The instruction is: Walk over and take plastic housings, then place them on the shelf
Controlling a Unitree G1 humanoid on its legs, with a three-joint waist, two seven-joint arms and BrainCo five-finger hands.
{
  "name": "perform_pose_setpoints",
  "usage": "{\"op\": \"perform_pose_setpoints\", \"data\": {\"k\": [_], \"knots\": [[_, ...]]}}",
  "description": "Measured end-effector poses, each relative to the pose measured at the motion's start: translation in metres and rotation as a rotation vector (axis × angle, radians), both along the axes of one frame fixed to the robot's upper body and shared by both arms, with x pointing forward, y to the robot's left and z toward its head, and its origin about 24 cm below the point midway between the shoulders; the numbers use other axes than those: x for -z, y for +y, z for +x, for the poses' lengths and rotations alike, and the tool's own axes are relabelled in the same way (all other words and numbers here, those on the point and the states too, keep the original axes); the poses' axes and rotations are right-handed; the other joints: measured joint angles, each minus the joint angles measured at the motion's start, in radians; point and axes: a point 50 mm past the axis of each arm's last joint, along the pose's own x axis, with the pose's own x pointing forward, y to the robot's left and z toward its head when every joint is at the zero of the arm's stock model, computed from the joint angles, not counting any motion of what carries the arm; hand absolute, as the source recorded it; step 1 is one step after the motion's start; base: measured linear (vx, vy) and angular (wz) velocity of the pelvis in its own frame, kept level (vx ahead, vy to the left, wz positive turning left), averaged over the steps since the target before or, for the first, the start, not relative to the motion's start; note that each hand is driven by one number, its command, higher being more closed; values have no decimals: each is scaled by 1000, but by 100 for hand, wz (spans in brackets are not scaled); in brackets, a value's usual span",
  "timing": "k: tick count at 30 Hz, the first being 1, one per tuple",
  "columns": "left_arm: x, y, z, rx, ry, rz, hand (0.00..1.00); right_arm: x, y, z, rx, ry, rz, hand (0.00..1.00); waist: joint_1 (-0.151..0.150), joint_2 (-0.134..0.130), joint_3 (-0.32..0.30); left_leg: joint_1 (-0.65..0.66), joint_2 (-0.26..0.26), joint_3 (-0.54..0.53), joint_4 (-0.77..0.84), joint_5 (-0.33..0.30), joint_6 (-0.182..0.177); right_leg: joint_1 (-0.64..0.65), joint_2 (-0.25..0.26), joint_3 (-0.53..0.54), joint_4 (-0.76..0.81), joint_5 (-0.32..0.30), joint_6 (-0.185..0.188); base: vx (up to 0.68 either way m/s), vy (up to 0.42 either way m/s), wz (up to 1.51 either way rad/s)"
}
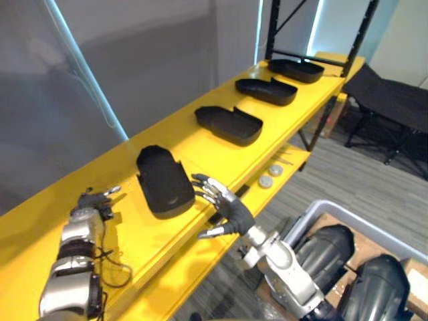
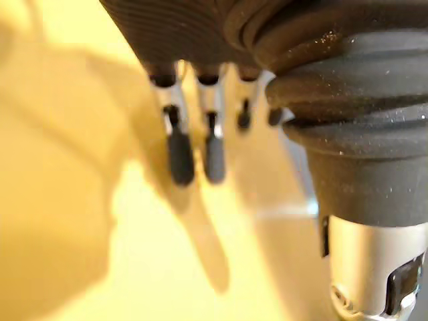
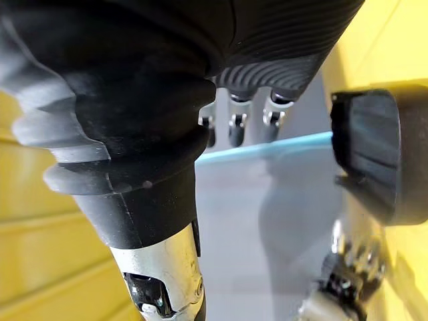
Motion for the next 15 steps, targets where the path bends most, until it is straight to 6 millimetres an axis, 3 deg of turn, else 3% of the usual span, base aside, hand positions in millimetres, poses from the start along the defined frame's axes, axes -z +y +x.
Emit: {"op": "perform_pose_setpoints", "data": {"k": [2,5,8,15], "knots": [[-13,7,3,-16,-12,57,0,0,0,0,-1,2,-1,0,3,0,0,-2,-1,-2,1,0,0,0,0,-1,2,0,0,9,1,6],[-50,18,14,-40,-69,160,0,2,5,-3,-26,7,-2,0,2,1,0,-3,-2,-2,1,1,-1,0,-1,-1,6,0,0,0,0,0],[-82,17,26,-22,-141,230,0,6,8,-5,-39,22,-11,0,1,7,-3,-3,-3,-3,1,1,-1,0,-2,-1,6,0,-1,0,0,0],[-98,5,39,42,-242,233,0,12,6,-4,-34,38,-31,0,2,30,-11,-4,-3,-7,1,1,-1,2,-1,-5,8,-1,-3,0,0,0]]}}
